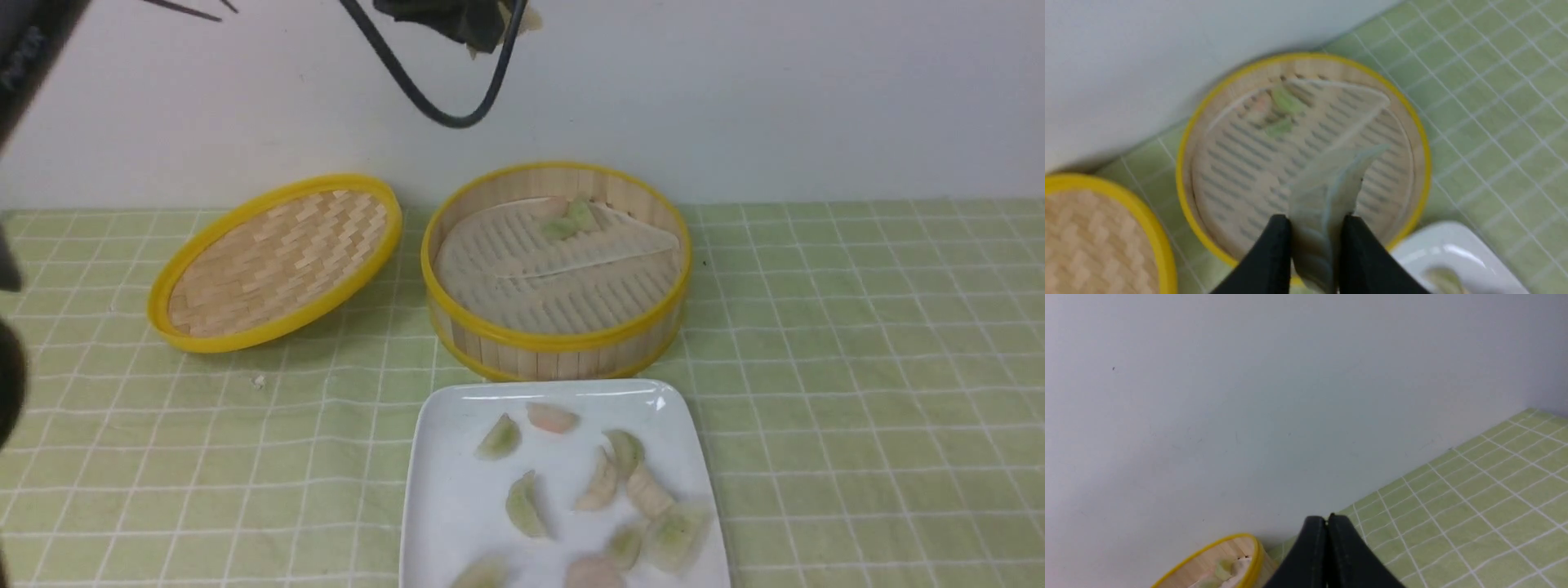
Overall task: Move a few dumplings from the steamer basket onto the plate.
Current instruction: Use the left arm to put the dumpling into the plate, then use the right arm to grab a dumpling from inside the steamer, then use the right arm to put the dumpling into the plate
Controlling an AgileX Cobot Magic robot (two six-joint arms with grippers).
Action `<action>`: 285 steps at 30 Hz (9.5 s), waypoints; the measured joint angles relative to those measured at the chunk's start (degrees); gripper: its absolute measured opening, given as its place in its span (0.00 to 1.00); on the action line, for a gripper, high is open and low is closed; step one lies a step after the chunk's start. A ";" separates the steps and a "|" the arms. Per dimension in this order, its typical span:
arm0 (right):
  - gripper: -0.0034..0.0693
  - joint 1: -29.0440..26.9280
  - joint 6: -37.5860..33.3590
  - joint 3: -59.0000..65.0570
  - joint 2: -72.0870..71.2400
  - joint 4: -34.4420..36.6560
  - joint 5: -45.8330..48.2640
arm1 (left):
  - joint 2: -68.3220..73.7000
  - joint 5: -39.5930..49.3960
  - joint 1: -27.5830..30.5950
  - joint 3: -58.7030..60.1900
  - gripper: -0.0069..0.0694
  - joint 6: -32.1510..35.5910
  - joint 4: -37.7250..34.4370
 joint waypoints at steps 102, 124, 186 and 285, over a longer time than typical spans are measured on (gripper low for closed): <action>0.47 23.43 -51.45 -143.58 154.11 4.70 45.23 | -60.86 -0.30 -7.86 65.97 0.08 -27.04 34.28; 0.07 23.37 -35.77 -155.58 138.85 1.58 67.79 | -60.86 -1.63 -7.86 65.97 0.08 -27.12 34.47; 0.03 28.51 -21.67 -66.98 36.52 -5.25 45.71 | -60.45 -20.84 -7.86 68.66 0.08 -27.18 29.92; 0.03 28.51 0.87 -29.11 -0.05 -22.40 19.62 | -111.71 -50.35 18.06 128.77 0.08 -6.39 9.16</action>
